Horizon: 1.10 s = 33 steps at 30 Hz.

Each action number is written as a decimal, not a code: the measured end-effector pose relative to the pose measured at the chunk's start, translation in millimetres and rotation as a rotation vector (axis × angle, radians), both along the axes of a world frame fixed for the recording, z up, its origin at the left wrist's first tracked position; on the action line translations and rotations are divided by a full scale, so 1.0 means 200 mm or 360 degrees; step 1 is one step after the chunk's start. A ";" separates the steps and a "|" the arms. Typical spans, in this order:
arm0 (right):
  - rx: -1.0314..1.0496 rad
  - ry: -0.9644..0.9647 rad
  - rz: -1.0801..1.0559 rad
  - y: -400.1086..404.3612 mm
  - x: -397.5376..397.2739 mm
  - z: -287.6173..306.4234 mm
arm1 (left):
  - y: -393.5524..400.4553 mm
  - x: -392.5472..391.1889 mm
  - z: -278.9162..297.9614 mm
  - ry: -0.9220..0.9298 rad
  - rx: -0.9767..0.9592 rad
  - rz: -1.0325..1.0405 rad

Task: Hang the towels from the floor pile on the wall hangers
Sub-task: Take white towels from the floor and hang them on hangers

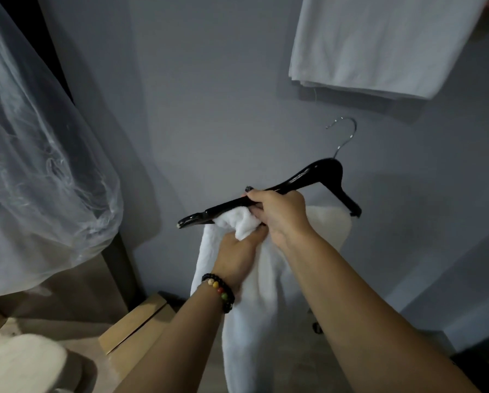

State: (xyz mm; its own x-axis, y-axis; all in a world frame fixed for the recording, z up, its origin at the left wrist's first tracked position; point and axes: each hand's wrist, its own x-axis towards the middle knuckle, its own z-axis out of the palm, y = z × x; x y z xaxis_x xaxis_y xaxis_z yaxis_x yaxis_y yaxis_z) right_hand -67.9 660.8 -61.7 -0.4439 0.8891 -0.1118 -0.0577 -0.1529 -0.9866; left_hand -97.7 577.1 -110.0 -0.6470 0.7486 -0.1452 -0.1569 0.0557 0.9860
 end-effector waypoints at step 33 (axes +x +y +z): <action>0.0016 -0.0210 -0.0123 -0.22 0.13 -0.06 | -0.12 -0.03 -0.12 0.0555 -0.0163 -0.0093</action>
